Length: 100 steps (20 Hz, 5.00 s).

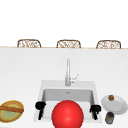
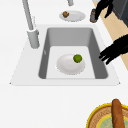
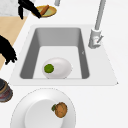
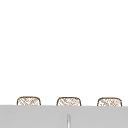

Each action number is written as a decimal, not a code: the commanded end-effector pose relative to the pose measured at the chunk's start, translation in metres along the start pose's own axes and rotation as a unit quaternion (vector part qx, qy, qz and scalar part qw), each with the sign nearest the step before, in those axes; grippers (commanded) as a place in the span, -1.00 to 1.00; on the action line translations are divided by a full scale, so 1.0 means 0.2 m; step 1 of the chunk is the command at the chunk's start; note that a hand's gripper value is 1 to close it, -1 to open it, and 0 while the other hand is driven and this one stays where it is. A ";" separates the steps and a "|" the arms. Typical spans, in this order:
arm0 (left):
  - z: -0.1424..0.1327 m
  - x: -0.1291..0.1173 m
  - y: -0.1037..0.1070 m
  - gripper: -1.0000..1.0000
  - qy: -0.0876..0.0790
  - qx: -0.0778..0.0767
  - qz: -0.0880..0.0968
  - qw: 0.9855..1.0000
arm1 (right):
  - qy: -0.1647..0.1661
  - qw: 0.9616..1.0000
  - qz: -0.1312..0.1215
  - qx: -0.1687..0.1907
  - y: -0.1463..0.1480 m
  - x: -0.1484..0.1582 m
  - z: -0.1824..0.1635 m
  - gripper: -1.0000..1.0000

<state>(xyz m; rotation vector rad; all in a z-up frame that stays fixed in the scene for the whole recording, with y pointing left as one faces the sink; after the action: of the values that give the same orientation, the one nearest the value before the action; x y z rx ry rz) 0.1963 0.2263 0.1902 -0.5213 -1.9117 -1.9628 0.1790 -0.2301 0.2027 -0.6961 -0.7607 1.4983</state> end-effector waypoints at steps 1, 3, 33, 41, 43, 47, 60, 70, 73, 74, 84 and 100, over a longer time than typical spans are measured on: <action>0.12 0.01 0.07 -1.00 0.013 0.001 0.019 1.000 | 0.000 1.000 0.000 0.000 0.00 0.00 0.00 0.00; 0.18 0.02 0.11 -1.00 0.016 -0.003 0.027 1.000 | 0.000 1.000 0.000 0.000 0.00 0.00 0.00 0.00; 1.24 -0.07 0.03 -1.00 -0.004 0.016 0.013 1.000 | 0.001 1.000 -0.002 -0.002 0.00 0.00 0.00 0.00; 1.38 -0.31 -0.05 -1.00 0.011 0.000 0.056 0.998 | 0.001 1.000 -0.002 -0.002 0.00 0.00 0.00 0.00; 1.42 -0.37 -0.07 -1.00 0.005 -0.002 0.071 0.997 | 0.001 1.000 -0.002 -0.002 0.00 0.00 0.00 0.00; 1.49 -0.45 -0.09 -1.00 0.000 -0.004 0.108 0.994 | 0.001 1.000 -0.002 -0.002 0.00 0.00 0.00 0.00; 1.59 -0.57 -0.21 -1.00 -0.009 0.017 0.086 0.996 | 0.001 1.000 -0.002 -0.002 0.00 0.00 0.00 0.00; 1.60 -0.48 -0.15 1.00 -0.040 0.004 0.017 0.999 | 0.001 1.000 -0.002 -0.002 0.00 0.00 0.00 0.00; 1.57 -0.49 -0.09 1.00 -0.039 0.006 0.012 0.999 | 0.001 1.000 -0.002 -0.002 0.00 0.00 0.00 0.00; 1.55 -0.48 -0.05 1.00 -0.039 0.005 0.009 0.999 | 0.001 1.000 -0.002 -0.002 0.00 0.00 0.00 0.00; 1.31 -0.44 0.30 1.00 -0.023 0.015 0.014 1.000 | 0.001 1.000 -0.002 -0.002 0.00 0.00 0.00 0.00; 0.73 -0.60 0.44 1.00 -0.018 0.019 0.022 0.999 | 0.001 1.000 -0.002 -0.002 0.00 0.00 0.00 0.00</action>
<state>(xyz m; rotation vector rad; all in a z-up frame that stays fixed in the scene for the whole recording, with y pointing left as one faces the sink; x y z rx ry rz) 0.3417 0.3913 0.2079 -0.5762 -1.9461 -1.9077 0.1790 -0.2301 0.2025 -0.6976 -0.7632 1.4920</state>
